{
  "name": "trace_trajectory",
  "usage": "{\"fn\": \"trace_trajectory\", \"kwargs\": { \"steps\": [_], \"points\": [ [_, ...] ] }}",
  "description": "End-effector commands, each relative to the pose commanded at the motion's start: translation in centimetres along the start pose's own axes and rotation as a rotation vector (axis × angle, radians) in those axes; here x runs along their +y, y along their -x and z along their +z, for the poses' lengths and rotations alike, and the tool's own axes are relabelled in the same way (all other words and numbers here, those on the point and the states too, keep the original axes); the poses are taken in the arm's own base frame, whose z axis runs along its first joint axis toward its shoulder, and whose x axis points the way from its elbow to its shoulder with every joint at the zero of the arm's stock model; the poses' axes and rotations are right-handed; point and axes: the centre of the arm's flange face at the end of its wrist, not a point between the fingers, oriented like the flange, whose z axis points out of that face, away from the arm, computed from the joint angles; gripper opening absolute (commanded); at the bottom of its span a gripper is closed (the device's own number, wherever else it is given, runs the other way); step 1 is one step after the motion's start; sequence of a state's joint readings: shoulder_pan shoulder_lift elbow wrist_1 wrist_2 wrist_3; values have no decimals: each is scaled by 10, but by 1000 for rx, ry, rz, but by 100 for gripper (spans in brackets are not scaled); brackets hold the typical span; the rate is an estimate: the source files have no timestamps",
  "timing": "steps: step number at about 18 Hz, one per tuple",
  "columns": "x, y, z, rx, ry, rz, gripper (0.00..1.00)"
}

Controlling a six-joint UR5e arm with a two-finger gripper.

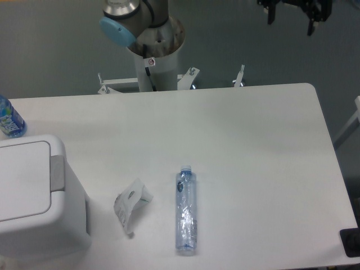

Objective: Open the trash can

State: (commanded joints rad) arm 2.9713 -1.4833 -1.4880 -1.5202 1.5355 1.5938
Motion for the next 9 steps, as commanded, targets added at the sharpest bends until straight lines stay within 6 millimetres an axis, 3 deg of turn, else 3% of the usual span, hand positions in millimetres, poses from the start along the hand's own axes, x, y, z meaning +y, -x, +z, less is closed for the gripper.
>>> {"fn": "trace_trajectory", "kwargs": {
  "steps": [5, 9],
  "points": [
    [-2, 0, 0, -1, -3, -32, 100],
    [-21, 2, -1, 4, -82, -263, 100]
  ]
}}
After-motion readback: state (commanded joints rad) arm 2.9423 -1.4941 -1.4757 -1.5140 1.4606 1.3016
